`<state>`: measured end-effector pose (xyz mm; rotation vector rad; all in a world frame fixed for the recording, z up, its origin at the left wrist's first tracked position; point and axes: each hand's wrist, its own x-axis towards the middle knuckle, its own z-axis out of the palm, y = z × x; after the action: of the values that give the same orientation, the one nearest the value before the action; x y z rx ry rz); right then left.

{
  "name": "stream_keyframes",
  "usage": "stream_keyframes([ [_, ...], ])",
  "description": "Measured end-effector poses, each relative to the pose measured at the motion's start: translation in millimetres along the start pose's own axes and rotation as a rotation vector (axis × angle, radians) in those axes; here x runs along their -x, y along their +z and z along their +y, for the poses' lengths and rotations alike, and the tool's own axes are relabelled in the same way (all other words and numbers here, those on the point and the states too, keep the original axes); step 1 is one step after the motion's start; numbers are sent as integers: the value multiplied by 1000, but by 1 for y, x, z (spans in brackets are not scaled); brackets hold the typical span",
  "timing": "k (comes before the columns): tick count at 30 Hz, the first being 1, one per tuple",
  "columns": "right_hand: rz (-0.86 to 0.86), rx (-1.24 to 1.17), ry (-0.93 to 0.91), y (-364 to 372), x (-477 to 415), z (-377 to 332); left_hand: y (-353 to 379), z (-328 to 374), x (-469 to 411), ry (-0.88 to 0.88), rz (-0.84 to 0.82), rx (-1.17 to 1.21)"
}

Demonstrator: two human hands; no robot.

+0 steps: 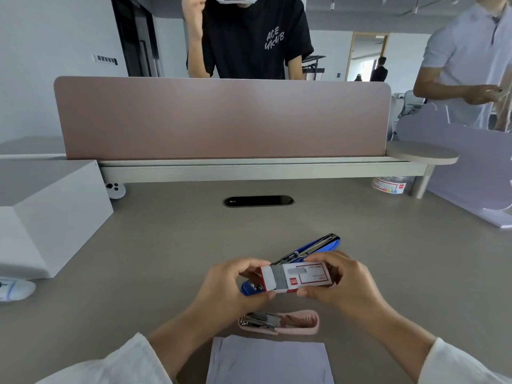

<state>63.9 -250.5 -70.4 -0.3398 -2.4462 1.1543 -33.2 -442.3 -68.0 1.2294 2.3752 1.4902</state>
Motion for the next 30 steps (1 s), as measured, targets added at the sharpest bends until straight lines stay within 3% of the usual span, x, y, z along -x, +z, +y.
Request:
stream_keyframes([
  [7, 56, 30, -103, -4, 0, -4, 0, -9, -4, -28, 70, 155],
  [15, 99, 78, -138, -10, 1, 2, -1, -10, -6, -88, -33, 377],
  [26, 68, 186, -184, -7, 0, 7, 2, -7, -7, -105, 20, 376],
  [30, 93, 264, -426, -3, -7, -14, 7, -6, -9, -126, 12, 360],
])
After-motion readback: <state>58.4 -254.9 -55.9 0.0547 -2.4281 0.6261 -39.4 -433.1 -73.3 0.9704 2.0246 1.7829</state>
